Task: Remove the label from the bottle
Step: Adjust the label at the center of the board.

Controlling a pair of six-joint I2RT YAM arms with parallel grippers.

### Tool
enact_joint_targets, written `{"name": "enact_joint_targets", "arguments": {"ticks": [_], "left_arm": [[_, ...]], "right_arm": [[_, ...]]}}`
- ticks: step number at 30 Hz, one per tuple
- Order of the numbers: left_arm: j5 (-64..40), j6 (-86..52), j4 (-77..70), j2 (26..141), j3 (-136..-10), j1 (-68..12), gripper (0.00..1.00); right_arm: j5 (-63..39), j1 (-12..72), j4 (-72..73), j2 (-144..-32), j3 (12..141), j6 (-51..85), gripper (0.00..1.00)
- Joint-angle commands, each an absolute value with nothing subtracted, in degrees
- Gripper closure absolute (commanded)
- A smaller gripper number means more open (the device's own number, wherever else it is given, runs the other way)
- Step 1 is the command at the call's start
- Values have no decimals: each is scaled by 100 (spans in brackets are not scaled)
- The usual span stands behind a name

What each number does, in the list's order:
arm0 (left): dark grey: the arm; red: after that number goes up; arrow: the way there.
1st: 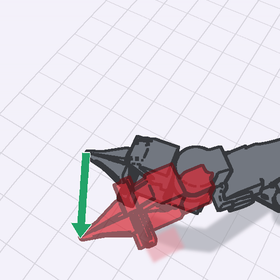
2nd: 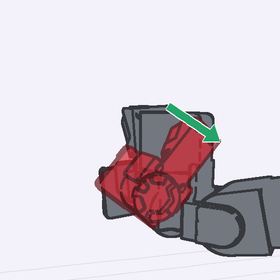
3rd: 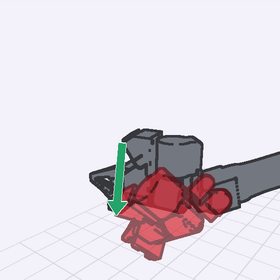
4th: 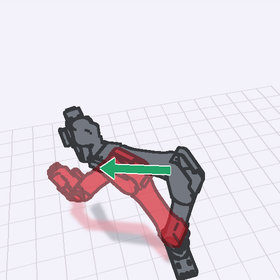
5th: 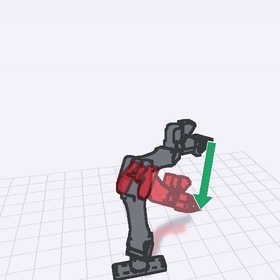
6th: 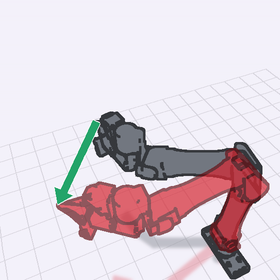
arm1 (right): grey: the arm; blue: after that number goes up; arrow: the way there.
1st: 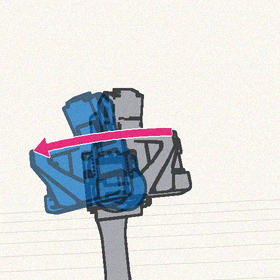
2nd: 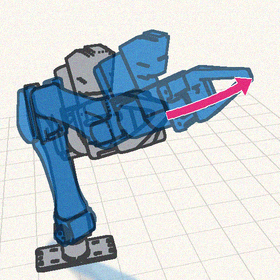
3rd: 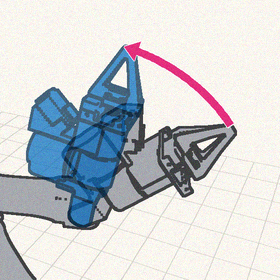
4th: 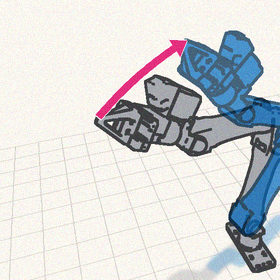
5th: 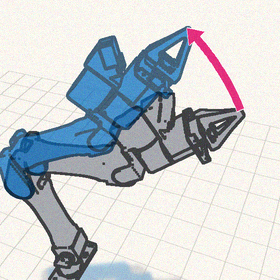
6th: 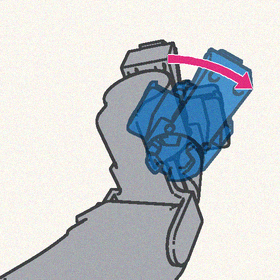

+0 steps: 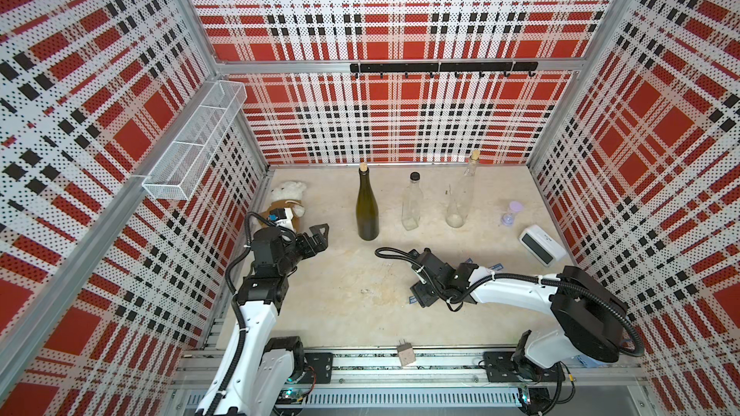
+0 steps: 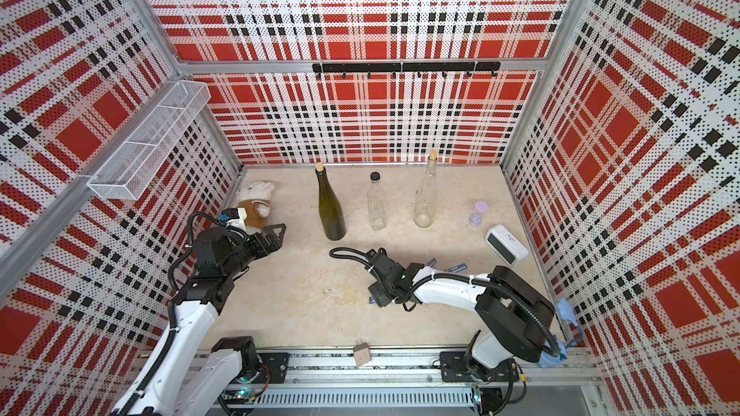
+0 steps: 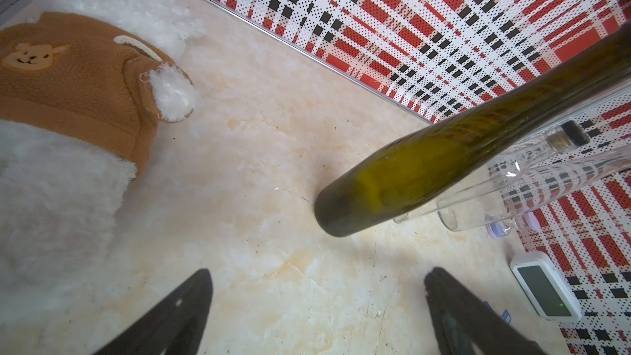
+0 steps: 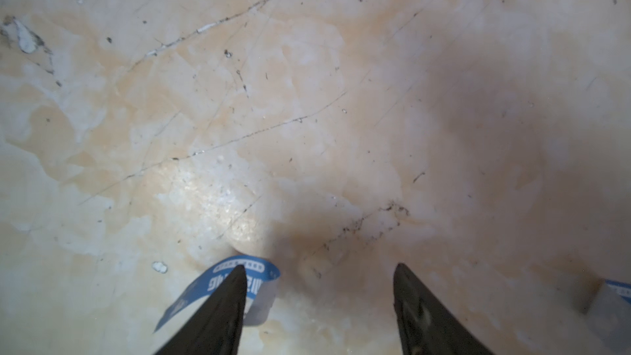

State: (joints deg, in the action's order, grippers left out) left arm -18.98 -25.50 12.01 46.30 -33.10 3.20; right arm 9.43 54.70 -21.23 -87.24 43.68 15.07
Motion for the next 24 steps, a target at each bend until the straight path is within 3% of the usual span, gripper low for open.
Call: {"name": "enact_joint_targets", "arguments": {"ticks": [1,18,24], "left_arm": [[-1949,-2606,1081,4594,-3245,378,1],[-1983,-2600,1096,4597,-3261,377,0],[-1960,-2580,1077,4634,-3254,380,1]], "right_arm": [[1148,5496,-2092,-8648,4266,1643,30],[1801,5504,-2493,-9233,4638,1885,30],[1847,5496,-2409,-8956,4518,1925,31]]}}
